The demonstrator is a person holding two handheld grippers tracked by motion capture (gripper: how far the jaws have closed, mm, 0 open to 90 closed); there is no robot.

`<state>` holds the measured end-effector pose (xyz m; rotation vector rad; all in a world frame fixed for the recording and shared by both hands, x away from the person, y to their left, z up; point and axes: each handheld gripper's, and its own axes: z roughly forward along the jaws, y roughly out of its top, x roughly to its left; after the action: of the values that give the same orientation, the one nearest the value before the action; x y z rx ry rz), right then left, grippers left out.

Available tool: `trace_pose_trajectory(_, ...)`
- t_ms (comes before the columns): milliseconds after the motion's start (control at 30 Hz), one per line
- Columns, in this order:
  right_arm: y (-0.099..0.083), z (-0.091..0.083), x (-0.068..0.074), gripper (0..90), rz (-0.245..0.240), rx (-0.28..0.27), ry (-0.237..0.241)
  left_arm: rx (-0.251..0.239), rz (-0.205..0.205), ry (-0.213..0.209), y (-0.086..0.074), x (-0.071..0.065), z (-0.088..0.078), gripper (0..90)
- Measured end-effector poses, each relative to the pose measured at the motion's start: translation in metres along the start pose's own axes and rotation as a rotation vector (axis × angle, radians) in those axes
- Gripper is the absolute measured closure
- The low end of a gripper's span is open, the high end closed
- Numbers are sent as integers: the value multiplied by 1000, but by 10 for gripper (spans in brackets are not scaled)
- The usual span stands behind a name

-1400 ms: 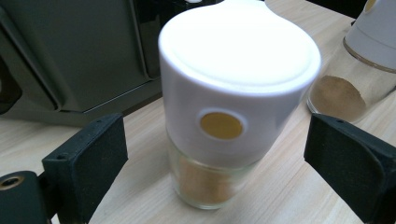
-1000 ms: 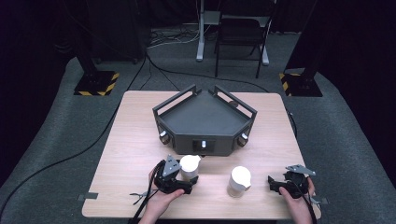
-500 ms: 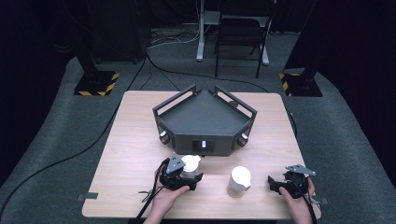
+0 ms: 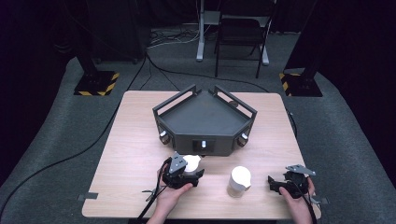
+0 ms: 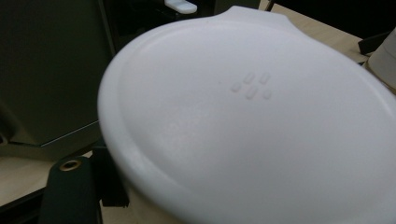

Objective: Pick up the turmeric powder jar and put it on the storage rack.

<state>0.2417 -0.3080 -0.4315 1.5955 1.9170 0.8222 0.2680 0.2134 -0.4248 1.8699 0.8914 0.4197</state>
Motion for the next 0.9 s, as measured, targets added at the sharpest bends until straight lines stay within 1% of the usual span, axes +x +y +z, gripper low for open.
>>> trace_pose_trajectory(67,0,0,0,0,0,0,0,0,6,2,0,0,0,285)
trace_pose_trajectory(200,0,0,0,0,0,0,0,-4,26,19,1,-5,0,292)
trace_pose_trajectory(300,0,0,0,0,0,0,0,-7,33,34,1,-8,-1,301)
trace_pose_trajectory(400,0,0,0,0,0,0,0,-4,24,33,3,-7,-1,304)
trace_pose_trajectory(567,0,0,0,0,0,0,0,2,27,38,5,-8,-1,305)
trace_pose_trajectory(733,0,0,0,0,0,0,0,-12,22,40,8,-7,-5,305)
trace_pose_trajectory(900,0,0,0,0,0,0,0,-24,24,46,14,-6,-11,305)
